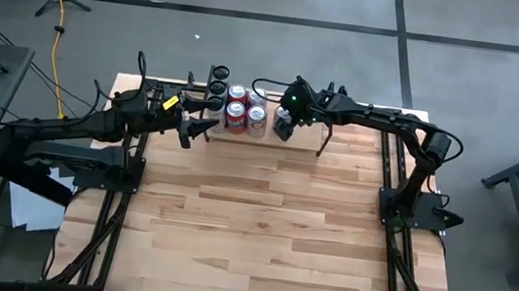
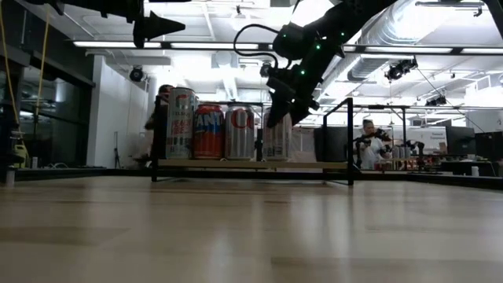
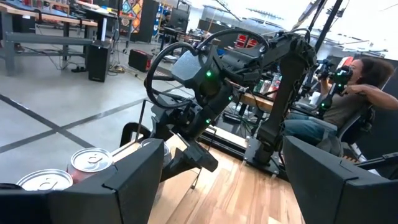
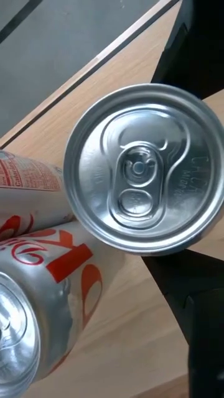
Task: Place canned beverage on shelf
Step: Put the silver soda can aligned with the other silver soda can on the shelf
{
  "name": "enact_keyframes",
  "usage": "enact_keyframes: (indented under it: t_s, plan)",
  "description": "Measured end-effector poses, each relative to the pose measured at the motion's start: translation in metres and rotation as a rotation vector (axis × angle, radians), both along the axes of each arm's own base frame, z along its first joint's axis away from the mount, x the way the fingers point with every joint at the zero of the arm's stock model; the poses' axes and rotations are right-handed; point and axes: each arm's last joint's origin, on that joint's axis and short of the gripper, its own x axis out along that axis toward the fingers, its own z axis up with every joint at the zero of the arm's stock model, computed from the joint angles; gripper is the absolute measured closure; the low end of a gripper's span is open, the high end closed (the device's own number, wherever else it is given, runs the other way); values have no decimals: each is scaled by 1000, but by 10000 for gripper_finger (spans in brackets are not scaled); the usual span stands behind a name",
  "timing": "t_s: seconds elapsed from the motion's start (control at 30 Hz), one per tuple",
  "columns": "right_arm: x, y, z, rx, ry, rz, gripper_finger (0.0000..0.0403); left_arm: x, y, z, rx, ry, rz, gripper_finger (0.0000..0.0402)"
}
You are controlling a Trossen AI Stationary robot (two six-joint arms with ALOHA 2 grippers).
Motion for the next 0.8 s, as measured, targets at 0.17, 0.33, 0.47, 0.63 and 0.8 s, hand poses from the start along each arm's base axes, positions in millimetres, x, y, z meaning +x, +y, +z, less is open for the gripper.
enact_keyframes:
  t_s: [0.17,0.33,0.47,0.63,0.8]
  plan:
    - [0,0,0,2,2,-1,73,0,0,0,0,0,0,117]
    - [0,0,0,17,-8,-25,73,0,0,0,0,0,0,117]
    - [0,0,0,35,-19,-53,72,0,0,0,0,0,0,117]
    - [-2,1,-1,50,-2,-56,42,0,0,0,0,0,0,117]
    - [-4,2,-2,42,34,-48,10,0,0,0,0,0,0,117]
